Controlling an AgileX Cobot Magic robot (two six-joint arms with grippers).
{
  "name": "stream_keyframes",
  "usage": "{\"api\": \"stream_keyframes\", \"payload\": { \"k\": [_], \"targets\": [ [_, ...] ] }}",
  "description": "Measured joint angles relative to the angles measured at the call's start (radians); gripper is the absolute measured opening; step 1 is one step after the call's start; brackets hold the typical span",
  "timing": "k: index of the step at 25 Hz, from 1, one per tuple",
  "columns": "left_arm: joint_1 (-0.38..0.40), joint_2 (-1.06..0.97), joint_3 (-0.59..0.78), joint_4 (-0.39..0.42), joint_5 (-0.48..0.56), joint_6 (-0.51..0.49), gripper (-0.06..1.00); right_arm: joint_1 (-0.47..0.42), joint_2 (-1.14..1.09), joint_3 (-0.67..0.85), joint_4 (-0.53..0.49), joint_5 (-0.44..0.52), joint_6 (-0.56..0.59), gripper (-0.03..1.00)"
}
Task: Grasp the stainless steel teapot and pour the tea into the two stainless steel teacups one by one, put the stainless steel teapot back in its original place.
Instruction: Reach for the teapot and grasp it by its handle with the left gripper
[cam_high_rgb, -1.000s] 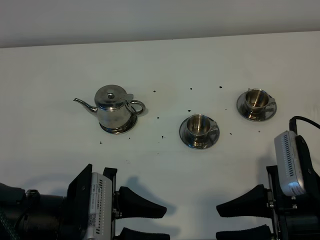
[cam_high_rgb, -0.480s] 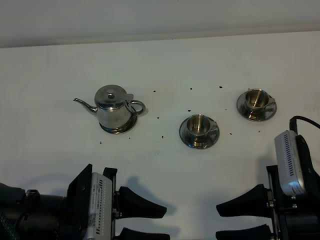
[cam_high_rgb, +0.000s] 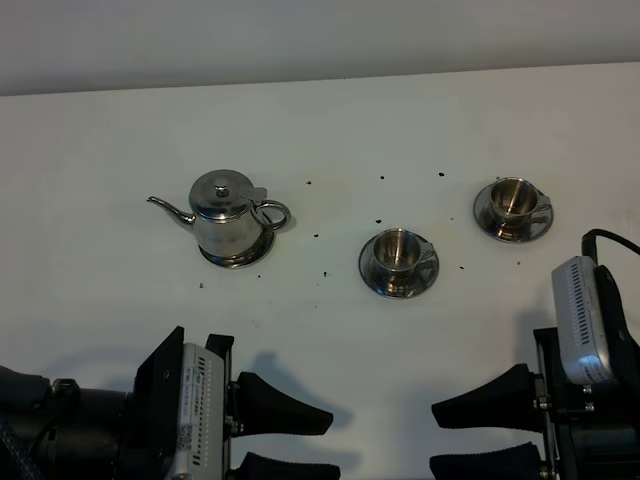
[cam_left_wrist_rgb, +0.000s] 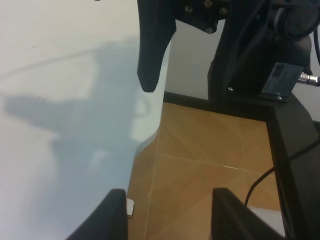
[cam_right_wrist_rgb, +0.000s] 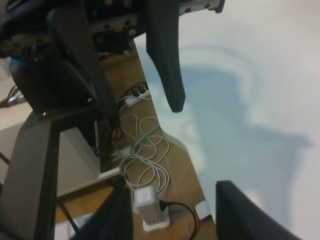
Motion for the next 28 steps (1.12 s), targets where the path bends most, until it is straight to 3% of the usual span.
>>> {"api": "stream_keyframes", "payload": {
  "k": [14, 21, 28],
  "targets": [
    [0.0, 0.0, -0.005, -0.013, -0.022, -0.017, 0.36, 0.0, 0.0, 0.0, 0.012, 0.0, 0.007, 0.38],
    [0.0, -0.039, -0.048, 0.003, -0.085, -0.139, 0.36, 0.0, 0.0, 0.0, 0.012, 0.0, 0.014, 0.38],
    [0.0, -0.207, -0.048, 0.135, -0.148, -0.341, 0.36, 0.0, 0.0, -0.008, 0.02, 0.0, 0.031, 0.38]
  ]
}}
